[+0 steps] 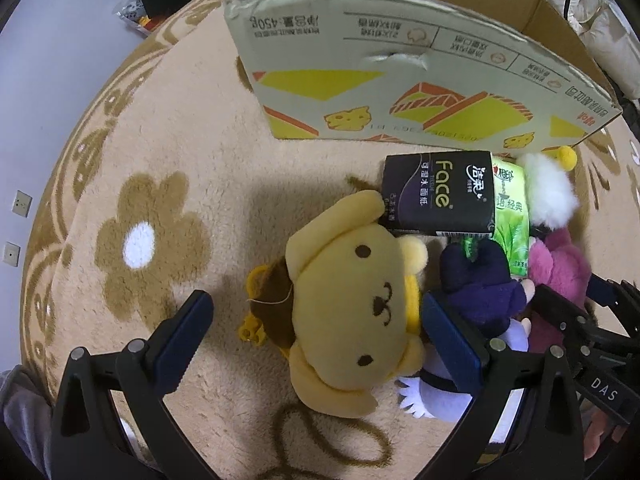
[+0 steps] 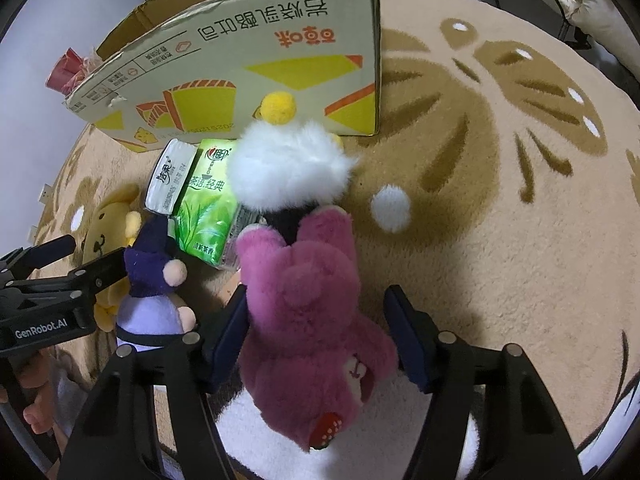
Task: Organize soft objects
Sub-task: 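Grasp the pink plush bear with the right gripper while the left gripper grasps the yellow plush dog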
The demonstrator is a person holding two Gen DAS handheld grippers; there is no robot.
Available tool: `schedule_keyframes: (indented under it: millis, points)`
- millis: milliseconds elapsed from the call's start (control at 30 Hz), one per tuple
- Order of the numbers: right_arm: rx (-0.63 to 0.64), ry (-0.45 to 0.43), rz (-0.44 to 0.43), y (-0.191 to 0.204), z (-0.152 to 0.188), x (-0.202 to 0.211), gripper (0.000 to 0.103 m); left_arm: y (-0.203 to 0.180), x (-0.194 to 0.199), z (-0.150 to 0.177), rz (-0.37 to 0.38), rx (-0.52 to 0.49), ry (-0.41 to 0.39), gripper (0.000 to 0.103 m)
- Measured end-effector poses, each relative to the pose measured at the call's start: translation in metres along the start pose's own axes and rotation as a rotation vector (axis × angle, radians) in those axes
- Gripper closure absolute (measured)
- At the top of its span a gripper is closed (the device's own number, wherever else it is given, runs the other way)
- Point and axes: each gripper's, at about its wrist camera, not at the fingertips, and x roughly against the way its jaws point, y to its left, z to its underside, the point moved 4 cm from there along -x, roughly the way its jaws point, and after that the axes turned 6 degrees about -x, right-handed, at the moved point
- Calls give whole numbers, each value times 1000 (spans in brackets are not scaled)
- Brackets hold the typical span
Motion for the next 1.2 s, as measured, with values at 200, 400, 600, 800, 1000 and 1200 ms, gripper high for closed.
schedule_keyframes:
  millis: [200, 400, 600, 800, 1000, 1200]
  points:
    - [27, 5, 17, 6, -3, -7, 32, 0, -2, 1, 6, 1, -1, 1]
    - [56, 4, 28, 16, -5, -14, 39, 2, -9, 0, 20, 10, 1, 1]
    - [45, -11, 22, 20, -9, -17, 49, 8, -13, 1, 85, 54, 9, 9]
    - [53, -19, 29, 25, -10, -19, 51, 12, -16, 2, 112, 75, 10, 13]
    - [62, -41, 38, 24, -9, -12, 53, 8, -13, 8, 117, 58, -6, 23]
    - [29, -69, 13, 17, -8, 2, 53, -1, -8, 13, 111, 47, -14, 31]
